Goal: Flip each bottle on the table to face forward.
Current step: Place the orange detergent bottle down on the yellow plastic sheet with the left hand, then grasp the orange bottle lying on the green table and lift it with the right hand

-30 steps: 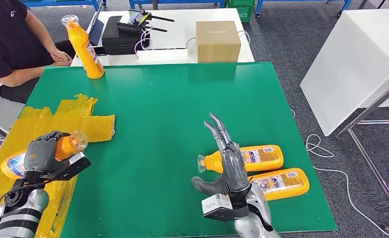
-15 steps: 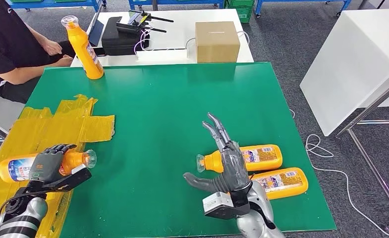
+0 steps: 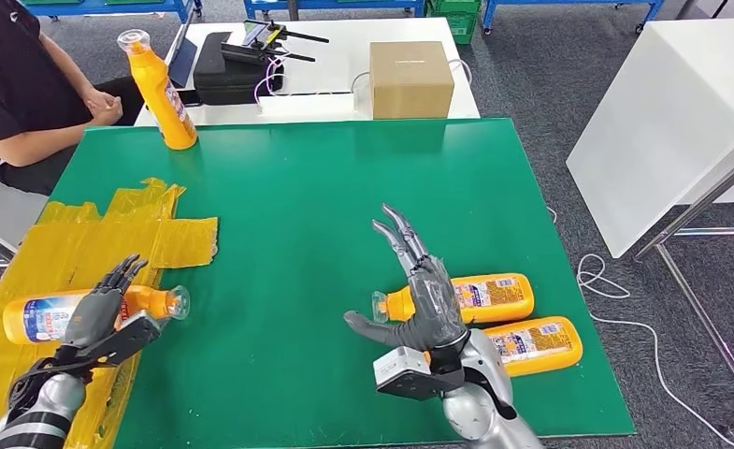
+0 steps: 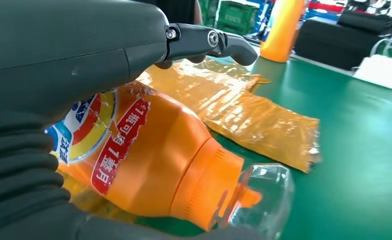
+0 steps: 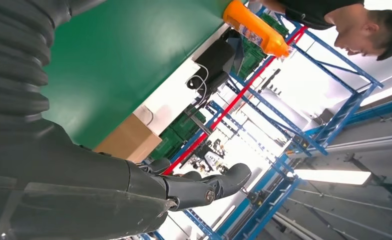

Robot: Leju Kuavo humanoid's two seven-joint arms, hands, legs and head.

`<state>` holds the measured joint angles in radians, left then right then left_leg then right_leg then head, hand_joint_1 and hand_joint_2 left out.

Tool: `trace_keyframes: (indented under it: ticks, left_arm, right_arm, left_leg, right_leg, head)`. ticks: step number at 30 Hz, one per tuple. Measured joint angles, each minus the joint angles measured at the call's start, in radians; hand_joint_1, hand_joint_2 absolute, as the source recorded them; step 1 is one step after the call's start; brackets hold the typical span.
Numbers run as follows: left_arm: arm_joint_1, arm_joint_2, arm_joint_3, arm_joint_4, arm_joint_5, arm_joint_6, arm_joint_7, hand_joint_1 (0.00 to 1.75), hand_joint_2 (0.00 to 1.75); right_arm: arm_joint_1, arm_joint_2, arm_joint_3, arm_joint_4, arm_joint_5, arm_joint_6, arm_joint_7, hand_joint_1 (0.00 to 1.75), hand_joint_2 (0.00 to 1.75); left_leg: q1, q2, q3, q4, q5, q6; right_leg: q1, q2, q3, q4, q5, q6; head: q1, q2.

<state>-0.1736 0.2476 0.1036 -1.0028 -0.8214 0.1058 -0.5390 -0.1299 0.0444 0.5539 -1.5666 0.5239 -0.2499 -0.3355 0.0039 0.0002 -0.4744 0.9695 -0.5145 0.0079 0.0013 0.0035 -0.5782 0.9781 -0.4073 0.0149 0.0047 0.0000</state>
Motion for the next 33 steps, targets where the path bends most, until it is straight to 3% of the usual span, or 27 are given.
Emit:
trace_keyframes:
  ticks: [5, 10, 16, 24, 33]
  left_arm:
    - [0.027, -0.009, 0.017, -0.033, 0.129, -0.055, -0.064, 0.00, 0.00]
    - [0.034, -0.060, 0.074, -0.070, 0.317, -0.118, -0.145, 0.00, 0.00]
    - [0.066, -0.107, 0.173, -0.166, 0.554, -0.161, -0.159, 0.00, 0.00]
    - [0.088, -0.108, 0.346, -0.262, 0.797, -0.386, -0.159, 0.00, 0.00]
    - [0.082, -0.115, 0.461, -0.287, 0.898, -0.596, -0.159, 0.00, 0.00]
  right_arm:
    - [-0.004, 0.012, 0.003, 0.014, 0.008, 0.000, 0.003, 0.00, 1.75]
    - [0.000, 0.025, 0.003, 0.024, 0.025, -0.004, 0.001, 0.00, 1.75]
    - [0.001, 0.075, 0.029, 0.057, 0.062, -0.021, -0.001, 0.00, 1.75]
    - [-0.104, 0.179, 0.113, 0.138, 0.060, -0.033, 0.059, 0.00, 1.75]
    - [-0.133, 0.192, 0.144, 0.153, 0.053, -0.046, 0.068, 0.00, 1.75]
  left_leg:
    - [0.000, -0.001, 0.001, 0.000, 0.000, 0.000]
    - [0.000, 0.000, 0.001, 0.000, 0.000, 0.000]
    - [0.001, 0.003, -0.002, 0.000, 0.000, 0.000]
    - [0.002, 0.002, -0.001, 0.000, 0.000, -0.001]
    - [0.001, 0.002, -0.002, 0.000, 0.000, -0.001]
  right_leg:
    - [0.000, 0.000, 0.000, 0.000, 0.000, 0.000]
    - [0.001, 0.000, 0.000, 0.000, 0.000, 0.000]
    - [0.001, 0.003, -0.002, 0.000, 0.000, 0.000]
    - [0.004, 0.003, -0.004, 0.001, 0.000, 0.000]
    - [0.004, 0.003, -0.004, 0.001, 0.000, 0.000]
  head:
    - [0.000, 0.000]
    - [0.000, 0.000]
    - [0.000, 0.000]
    - [0.000, 0.000]
    - [0.000, 0.000]
